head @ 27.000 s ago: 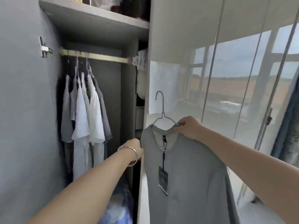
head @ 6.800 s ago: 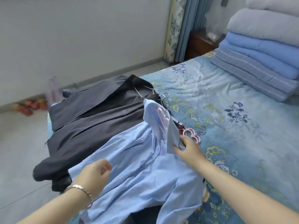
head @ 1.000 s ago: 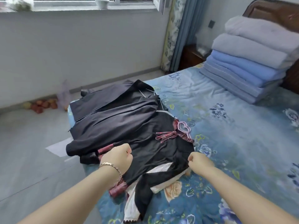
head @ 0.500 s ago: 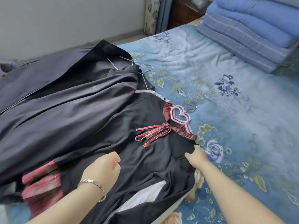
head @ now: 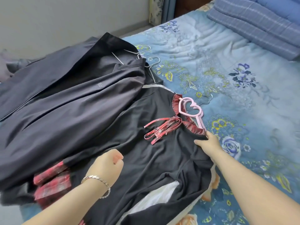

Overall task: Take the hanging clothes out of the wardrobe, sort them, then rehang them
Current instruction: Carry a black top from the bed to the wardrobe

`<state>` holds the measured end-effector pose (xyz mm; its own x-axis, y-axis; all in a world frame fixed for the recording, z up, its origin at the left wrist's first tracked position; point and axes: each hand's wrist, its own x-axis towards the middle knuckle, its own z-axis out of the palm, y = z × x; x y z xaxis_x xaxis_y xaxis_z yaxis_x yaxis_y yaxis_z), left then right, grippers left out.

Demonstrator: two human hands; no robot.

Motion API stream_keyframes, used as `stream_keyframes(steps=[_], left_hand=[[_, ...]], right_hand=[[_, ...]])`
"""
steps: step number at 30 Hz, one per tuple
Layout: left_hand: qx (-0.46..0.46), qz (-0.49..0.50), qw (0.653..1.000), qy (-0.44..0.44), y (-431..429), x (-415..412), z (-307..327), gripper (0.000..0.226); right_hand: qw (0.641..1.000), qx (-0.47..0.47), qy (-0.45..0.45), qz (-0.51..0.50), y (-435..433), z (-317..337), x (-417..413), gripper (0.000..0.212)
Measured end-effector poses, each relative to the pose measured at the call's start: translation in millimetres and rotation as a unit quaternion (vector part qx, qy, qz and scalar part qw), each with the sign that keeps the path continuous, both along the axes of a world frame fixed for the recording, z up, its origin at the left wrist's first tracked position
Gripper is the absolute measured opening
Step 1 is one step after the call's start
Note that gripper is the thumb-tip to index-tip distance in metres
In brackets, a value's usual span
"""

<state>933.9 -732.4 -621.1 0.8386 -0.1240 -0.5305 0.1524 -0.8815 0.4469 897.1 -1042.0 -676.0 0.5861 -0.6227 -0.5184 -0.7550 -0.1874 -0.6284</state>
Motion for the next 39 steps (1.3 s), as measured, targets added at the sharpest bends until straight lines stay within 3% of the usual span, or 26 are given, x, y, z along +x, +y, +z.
stream_keyframes(steps=[6, 9, 17, 23, 29, 32, 39], left_hand=[[0.007, -0.002, 1.0, -0.023, 19.1, -1.2, 62.2, 0.016], [-0.009, 0.008, 0.999, -0.048, 36.1, -12.3, 103.6, 0.02], [-0.038, 0.042, 0.994, -0.096, 130.3, -70.4, 232.9, 0.025], [-0.038, 0.105, 0.983, -0.148, 238.3, -152.4, 333.7, 0.03], [-0.036, 0.157, 0.968, -0.194, 352.6, -268.4, 405.0, 0.017], [-0.023, 0.168, 0.961, -0.22, 402.7, -328.2, 434.6, 0.015], [-0.031, 0.234, 0.935, -0.263, 489.6, -434.5, 482.7, 0.025]], right_hand=[[0.985, 0.011, -0.146, 0.088, 32.4, 94.5, 18.5, 0.018], [0.975, -0.022, -0.174, 0.133, 59.5, 143.8, 20.2, 0.025], [0.956, -0.078, -0.136, 0.249, 159.0, 286.2, -28.8, 0.031], [0.923, -0.112, -0.128, 0.347, 262.7, 399.6, -95.1, 0.013], [0.893, -0.222, -0.181, 0.347, 363.1, 486.8, -188.0, 0.036], [0.863, -0.292, -0.183, 0.369, 402.8, 522.7, -236.1, 0.034], [0.754, -0.463, -0.238, 0.401, 468.6, 607.5, -328.0, 0.033]])
